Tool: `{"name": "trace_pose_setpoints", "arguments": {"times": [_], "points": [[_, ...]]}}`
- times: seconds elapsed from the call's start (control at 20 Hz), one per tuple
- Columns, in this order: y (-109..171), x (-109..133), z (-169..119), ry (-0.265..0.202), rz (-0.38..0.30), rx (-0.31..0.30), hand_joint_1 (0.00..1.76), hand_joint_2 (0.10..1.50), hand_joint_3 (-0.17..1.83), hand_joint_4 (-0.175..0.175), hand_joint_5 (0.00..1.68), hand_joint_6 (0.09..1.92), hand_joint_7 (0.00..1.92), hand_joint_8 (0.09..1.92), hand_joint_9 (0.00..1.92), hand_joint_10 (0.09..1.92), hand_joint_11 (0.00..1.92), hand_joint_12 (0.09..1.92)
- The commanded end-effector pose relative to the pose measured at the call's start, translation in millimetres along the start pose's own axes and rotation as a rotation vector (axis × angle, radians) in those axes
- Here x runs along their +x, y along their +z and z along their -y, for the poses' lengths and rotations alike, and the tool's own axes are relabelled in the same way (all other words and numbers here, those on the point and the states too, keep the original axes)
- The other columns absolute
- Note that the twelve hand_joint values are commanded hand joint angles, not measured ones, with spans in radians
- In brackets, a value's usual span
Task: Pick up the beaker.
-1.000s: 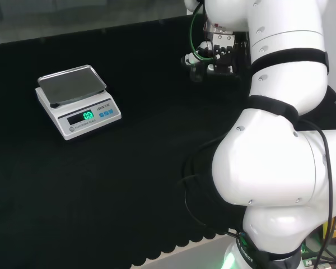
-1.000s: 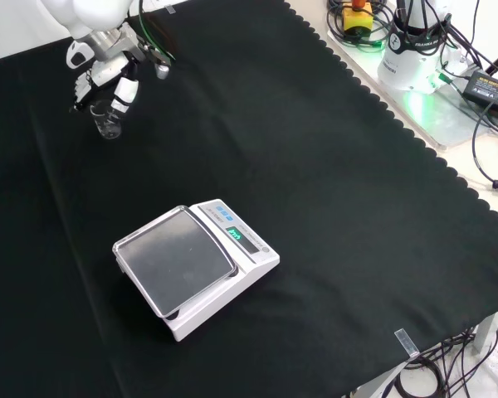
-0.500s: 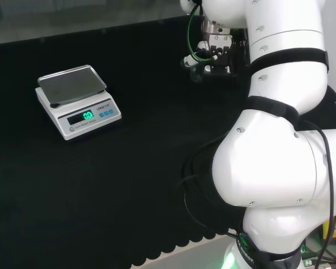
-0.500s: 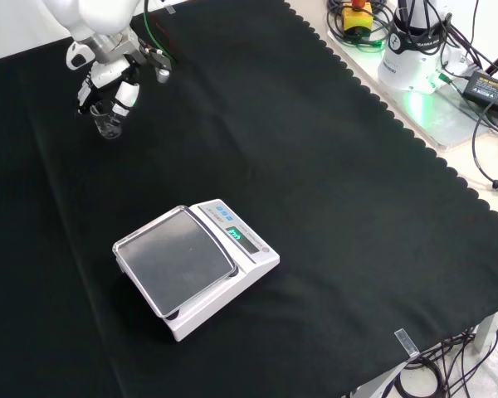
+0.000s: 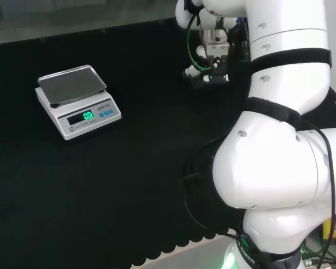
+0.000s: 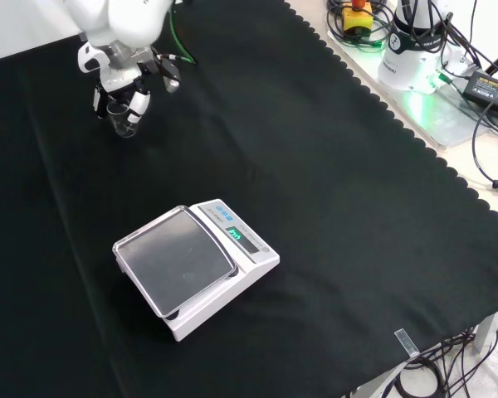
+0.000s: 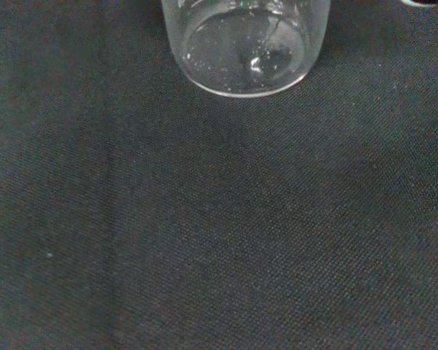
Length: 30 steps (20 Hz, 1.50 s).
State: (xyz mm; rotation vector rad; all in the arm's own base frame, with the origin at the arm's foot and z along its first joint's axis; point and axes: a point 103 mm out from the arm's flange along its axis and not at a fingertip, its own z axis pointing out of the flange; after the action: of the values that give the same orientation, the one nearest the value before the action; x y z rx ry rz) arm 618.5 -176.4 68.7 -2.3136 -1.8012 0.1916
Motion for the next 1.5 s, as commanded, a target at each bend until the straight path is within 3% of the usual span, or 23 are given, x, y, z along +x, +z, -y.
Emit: {"name": "trace_pose_setpoints", "arguments": {"times": [0.05,0.2,0.3,0.5,0.65,0.8,0.95,1.25,1.5], "points": [[-25.4,7.7,6.0,-0.034,0.096,-0.190,1.12,0.95,0.21,-0.053,1.13,0.77,1.53,0.67,1.81,0.43,1.65,0.77],[-60.3,5.7,22.3,-0.063,0.100,-0.236,1.18,0.80,0.45,-0.144,1.21,0.72,1.62,0.59,1.88,0.36,1.72,0.72],[-93.3,5.7,39.0,-0.084,0.100,-0.258,1.19,0.74,0.55,-0.168,1.22,0.72,1.65,0.57,1.90,0.34,1.74,0.72],[-165.5,10.1,86.6,-0.151,0.101,-0.279,1.19,0.70,0.63,-0.175,1.23,0.73,1.67,0.56,1.92,0.37,1.75,0.71],[-214.5,15.2,129.1,-0.208,0.040,-0.240,1.20,0.68,0.65,-0.175,1.23,0.74,1.68,0.55,1.92,0.39,1.75,0.71],[-244.9,28.1,167.6,-0.260,0.002,-0.192,1.20,0.67,0.67,-0.175,1.24,0.74,1.69,0.55,1.92,0.41,1.75,0.71],[-258.2,45.8,197.5,-0.292,-0.029,-0.142,1.20,0.67,0.68,-0.175,1.24,0.75,1.69,0.55,1.92,0.41,1.74,0.70],[-254.2,101.8,240.3,-0.352,-0.100,-0.121,1.20,0.66,0.69,-0.175,1.24,0.75,1.70,0.55,1.92,0.42,1.72,0.70],[-236.7,143.7,252.7,-0.313,-0.153,-0.073,1.20,0.65,0.71,-0.175,1.24,0.76,1.70,0.55,1.92,0.43,1.70,0.70]]}}
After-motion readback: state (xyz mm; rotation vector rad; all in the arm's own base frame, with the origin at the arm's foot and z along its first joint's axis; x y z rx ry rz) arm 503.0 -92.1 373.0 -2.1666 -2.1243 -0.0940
